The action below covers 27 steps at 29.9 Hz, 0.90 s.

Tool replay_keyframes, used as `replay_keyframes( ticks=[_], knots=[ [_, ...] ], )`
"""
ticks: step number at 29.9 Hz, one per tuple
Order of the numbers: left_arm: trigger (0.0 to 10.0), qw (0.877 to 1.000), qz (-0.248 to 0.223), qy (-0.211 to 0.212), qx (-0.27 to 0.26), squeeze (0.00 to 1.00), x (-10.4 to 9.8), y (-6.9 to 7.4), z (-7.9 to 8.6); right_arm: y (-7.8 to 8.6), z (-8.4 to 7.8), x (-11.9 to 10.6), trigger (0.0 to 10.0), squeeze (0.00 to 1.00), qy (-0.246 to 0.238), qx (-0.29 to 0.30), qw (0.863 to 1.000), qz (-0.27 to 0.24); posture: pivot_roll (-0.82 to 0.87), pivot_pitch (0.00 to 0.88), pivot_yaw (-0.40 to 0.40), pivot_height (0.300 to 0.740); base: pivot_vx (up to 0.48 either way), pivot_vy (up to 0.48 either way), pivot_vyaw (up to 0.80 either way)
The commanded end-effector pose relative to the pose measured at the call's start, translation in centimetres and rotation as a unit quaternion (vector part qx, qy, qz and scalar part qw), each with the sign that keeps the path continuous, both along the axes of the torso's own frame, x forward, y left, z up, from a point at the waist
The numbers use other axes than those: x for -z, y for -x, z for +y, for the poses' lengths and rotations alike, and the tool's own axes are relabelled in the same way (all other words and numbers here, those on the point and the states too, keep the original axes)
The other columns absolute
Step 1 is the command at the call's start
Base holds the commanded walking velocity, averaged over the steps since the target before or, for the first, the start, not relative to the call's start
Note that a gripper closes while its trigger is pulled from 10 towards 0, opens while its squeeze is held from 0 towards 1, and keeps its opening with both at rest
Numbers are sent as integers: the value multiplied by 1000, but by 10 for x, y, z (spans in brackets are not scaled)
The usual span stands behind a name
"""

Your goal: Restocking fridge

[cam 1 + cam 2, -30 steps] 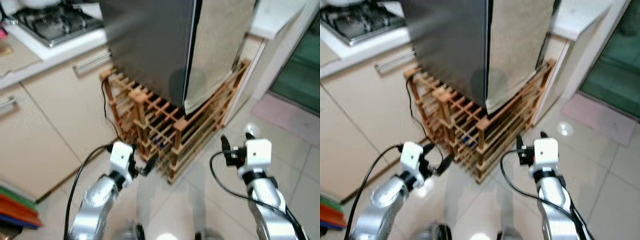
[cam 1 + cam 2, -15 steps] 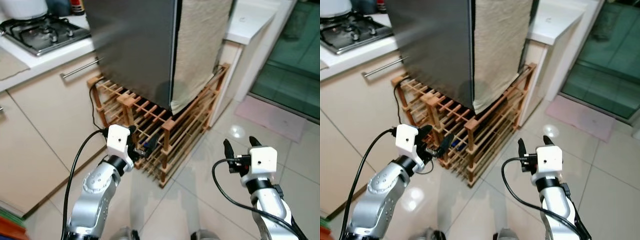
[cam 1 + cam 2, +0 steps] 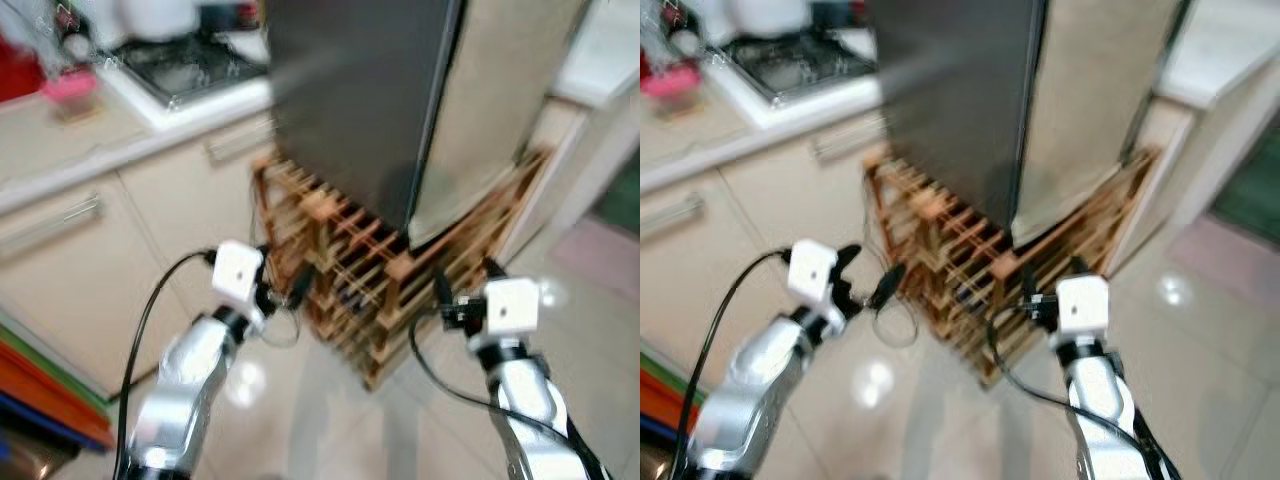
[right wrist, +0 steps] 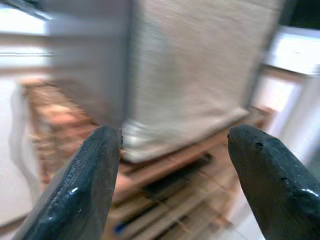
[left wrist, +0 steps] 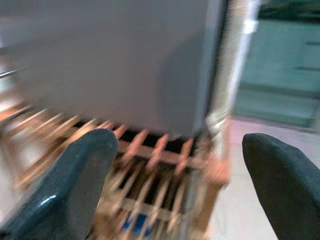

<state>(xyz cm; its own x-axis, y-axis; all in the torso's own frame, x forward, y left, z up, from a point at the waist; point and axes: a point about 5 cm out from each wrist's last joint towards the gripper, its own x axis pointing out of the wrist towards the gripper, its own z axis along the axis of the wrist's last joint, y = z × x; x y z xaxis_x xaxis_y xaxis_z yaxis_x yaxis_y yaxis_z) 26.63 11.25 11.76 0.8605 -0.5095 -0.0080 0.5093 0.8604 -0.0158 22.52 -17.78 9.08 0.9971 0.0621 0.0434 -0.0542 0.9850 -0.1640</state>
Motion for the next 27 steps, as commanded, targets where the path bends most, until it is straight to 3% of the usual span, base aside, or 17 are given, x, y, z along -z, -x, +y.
replay_keyframes(
  ticks=[1,10,18,27],
  knots=[
    [10000,1000,-13,-14,23,0,-4,1,-9,-1,-4,1,10000,90,12,5,1000,9,-144,7,49,711,420,0,0],
    [10000,1000,1,-22,13,0,-5,-8,-7,0,-2,2,10000,82,7,4,1000,12,-146,14,52,707,47,0,-438],
    [10000,998,-14,-47,30,0,-13,-26,-19,-1,0,5,10000,114,8,3,1000,20,-153,18,60,673,0,0,-429],
    [10000,998,-13,-47,35,0,-13,-30,-27,-2,-3,6,10000,106,16,12,1000,24,-160,25,64,631,0,0,-422]
  ],
)
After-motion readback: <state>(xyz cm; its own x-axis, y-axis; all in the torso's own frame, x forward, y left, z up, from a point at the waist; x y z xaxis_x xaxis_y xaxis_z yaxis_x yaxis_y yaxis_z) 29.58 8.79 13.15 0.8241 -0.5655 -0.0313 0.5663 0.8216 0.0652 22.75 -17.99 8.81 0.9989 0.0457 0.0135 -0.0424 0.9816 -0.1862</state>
